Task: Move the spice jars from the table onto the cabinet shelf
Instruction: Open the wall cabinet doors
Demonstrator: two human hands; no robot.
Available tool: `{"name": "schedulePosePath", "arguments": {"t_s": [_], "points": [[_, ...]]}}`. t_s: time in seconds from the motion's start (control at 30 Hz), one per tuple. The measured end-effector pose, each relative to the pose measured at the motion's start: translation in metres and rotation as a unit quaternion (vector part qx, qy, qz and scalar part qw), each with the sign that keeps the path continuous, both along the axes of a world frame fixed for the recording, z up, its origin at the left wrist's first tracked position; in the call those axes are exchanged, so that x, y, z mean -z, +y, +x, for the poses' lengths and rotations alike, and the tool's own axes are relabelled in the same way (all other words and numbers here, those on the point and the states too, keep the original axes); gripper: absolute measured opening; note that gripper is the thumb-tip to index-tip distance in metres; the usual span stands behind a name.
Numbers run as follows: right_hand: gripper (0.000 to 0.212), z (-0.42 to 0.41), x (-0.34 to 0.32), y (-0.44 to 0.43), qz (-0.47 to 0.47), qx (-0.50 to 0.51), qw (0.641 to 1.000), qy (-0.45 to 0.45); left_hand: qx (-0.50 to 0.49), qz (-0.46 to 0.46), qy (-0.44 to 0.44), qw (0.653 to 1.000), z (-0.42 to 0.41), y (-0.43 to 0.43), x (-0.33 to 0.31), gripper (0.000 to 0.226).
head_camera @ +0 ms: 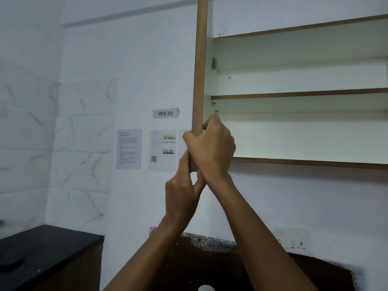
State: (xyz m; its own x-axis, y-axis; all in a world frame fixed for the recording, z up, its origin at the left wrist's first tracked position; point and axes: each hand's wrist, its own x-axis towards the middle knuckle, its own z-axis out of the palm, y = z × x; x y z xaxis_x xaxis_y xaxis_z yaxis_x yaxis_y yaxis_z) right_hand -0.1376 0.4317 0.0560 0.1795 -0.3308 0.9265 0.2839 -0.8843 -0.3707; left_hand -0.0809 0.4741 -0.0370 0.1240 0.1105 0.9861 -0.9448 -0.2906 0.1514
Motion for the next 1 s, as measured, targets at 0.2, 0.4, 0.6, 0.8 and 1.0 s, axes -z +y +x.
{"name": "schedulePosePath", "arguments": {"t_s": [0.2, 0.4, 0.6, 0.8, 1.0], "points": [[0.027, 0.028, 0.003, 0.038, -0.037, 0.006, 0.998, -0.042, -0.051, -0.02, 0.022, 0.998, 0.014, 0.037, 0.002, 0.052], [0.032, 0.067, 0.01, 0.077, -0.055, 0.038, 0.992, -0.109, -0.055, -0.061, 0.056, 0.995, 0.035, 0.072, 0.007, 0.046], [0.033, 0.081, 0.01, 0.088, -0.054, 0.046, 0.989, -0.132, -0.064, -0.077, 0.055, 0.993, 0.048, 0.083, 0.007, 0.041], [0.037, 0.077, 0.019, 0.078, -0.056, -0.02, 0.989, -0.132, -0.044, -0.127, 0.068, 0.989, 0.043, 0.071, 0.007, 0.041], [0.032, 0.064, 0.061, 0.042, -0.124, -0.124, 0.982, -0.066, 0.059, -0.224, 0.137, 0.963, 0.022, 0.048, 0.018, 0.033]]}}
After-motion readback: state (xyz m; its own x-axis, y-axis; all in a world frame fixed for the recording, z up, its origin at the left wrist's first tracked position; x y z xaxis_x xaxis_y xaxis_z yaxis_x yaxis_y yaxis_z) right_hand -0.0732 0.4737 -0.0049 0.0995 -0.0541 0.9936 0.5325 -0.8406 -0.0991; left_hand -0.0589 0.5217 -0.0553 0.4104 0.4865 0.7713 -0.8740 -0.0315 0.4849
